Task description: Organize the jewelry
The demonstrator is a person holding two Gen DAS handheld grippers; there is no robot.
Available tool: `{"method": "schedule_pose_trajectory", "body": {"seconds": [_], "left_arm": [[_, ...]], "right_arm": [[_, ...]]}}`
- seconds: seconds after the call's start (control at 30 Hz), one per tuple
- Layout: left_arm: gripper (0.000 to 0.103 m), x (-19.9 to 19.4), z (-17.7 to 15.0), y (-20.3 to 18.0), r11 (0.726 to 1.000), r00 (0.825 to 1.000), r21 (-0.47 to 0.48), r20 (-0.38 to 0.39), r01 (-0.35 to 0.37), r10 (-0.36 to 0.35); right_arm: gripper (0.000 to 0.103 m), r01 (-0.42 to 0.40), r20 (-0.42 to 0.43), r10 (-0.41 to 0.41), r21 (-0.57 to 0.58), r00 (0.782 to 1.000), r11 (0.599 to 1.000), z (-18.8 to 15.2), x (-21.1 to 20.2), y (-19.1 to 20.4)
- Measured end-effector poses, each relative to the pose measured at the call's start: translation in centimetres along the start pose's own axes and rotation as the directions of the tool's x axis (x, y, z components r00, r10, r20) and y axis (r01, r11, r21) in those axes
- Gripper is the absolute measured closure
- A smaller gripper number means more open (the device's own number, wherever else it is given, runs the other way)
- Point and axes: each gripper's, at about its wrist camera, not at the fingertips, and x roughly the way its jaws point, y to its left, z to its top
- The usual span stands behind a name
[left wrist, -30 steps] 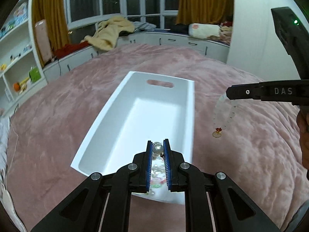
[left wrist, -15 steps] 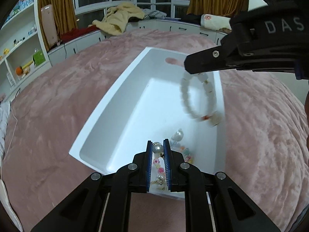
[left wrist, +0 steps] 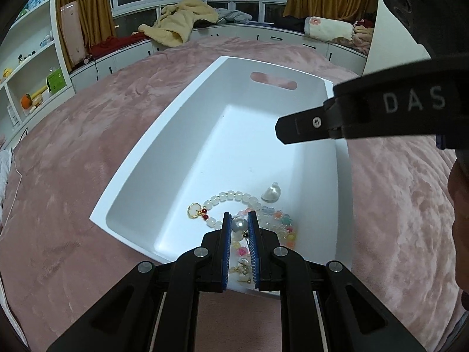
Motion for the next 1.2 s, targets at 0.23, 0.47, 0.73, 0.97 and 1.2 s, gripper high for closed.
{"method": "schedule_pose_trajectory", "body": {"seconds": [0.23,0.47,0.73,0.97,1.2], "left_arm": [[0.063,-0.3,-0.1,-1.0,1.000,1.000,0.028,0.007,-0.010,0.009],[0.020,-1.7,0.4,-1.4,1.000,0.998,0.012,0.050,-0.024,0.023],[0.009,-6.0,1.2,-0.6,0.998,0.994,-0.050,0.103,0.039,-0.034],[0.007,-11.3,1.5,0.1,0.993,0.989,-0.109,0.147,0.040,-0.024],[0.007,-15.7,-0.6,-1.1,0.997,0.984,-0.078,0.178,0.023,-0.009]], "right_arm": [[0.090,-0.004,-0.006,0.004,0.034,1.000,0.999,-1.3,-0.4,-1.6],[0.055,-0.001,0.025,-0.001,0.060,1.000,0.998,-1.7,-2.0,-2.8],[0.019,0.025,0.120,-0.035,0.086,0.992,0.996,-1.7,-6.0,-3.5],[0.010,0.054,0.189,-0.069,0.082,0.979,0.995,-2.4,-10.3,-3.0],[0.009,0.086,0.180,-0.095,0.057,0.979,0.995,-5.9,-12.8,-1.5]]}}
